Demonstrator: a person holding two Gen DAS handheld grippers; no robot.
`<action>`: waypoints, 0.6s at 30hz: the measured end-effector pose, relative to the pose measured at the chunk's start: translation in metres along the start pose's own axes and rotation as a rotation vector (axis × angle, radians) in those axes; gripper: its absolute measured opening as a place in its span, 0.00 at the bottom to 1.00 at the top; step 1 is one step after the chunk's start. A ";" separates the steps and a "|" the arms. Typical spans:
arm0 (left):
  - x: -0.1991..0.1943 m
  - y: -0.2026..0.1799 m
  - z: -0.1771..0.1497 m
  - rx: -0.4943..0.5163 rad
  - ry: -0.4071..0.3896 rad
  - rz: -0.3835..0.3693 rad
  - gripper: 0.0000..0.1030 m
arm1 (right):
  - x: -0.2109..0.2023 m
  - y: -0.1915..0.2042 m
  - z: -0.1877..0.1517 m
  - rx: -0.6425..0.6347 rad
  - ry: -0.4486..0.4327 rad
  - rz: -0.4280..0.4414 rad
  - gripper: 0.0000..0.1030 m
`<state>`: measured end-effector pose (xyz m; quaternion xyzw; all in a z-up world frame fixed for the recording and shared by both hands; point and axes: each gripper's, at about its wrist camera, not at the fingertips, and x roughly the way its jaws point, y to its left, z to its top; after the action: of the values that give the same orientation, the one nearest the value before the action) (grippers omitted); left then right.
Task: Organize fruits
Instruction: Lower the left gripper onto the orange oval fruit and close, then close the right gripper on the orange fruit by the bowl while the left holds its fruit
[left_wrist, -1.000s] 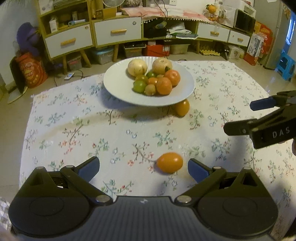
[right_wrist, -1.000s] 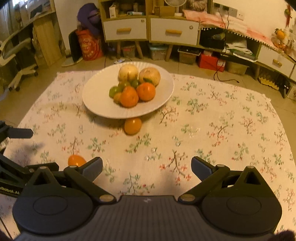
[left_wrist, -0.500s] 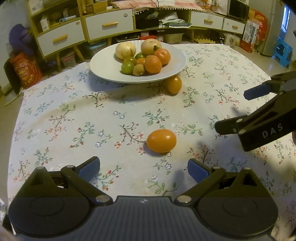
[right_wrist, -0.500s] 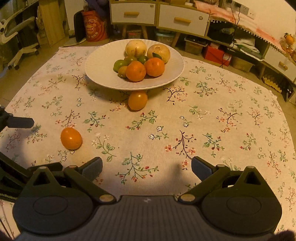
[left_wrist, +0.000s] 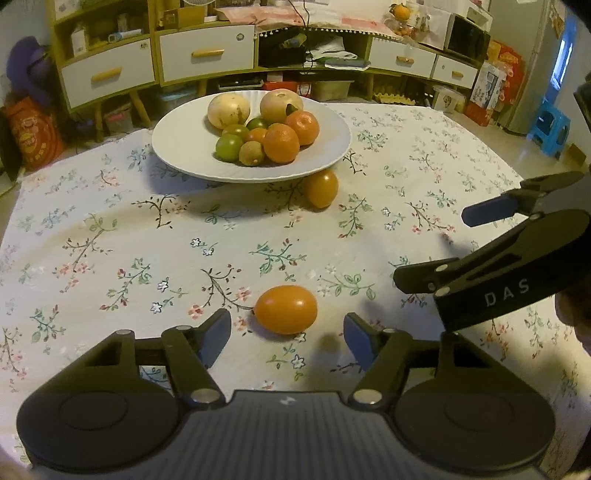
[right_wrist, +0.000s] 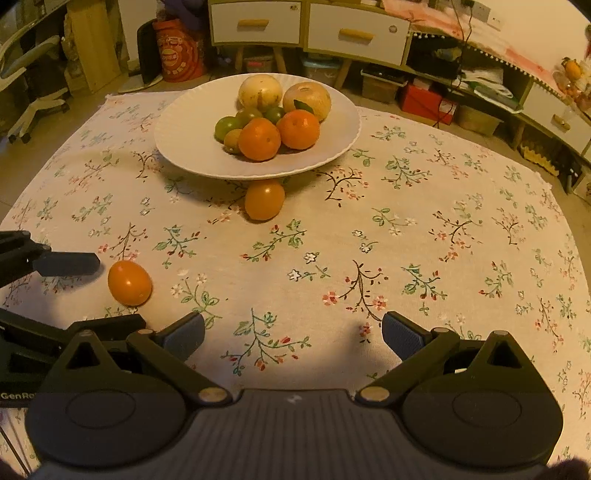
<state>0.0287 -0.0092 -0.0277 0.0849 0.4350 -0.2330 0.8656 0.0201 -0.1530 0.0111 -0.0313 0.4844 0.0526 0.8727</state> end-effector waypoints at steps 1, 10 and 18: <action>0.001 0.000 0.000 -0.006 0.000 -0.001 0.53 | 0.000 -0.001 0.001 0.004 0.000 -0.001 0.99; 0.007 0.001 0.003 -0.031 0.004 -0.004 0.39 | 0.002 -0.004 0.002 0.021 0.004 -0.011 0.99; 0.008 0.001 0.005 -0.027 -0.007 0.007 0.27 | 0.006 -0.005 0.005 0.021 -0.004 -0.020 0.99</action>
<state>0.0367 -0.0122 -0.0310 0.0740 0.4348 -0.2245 0.8690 0.0280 -0.1573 0.0086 -0.0271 0.4827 0.0389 0.8745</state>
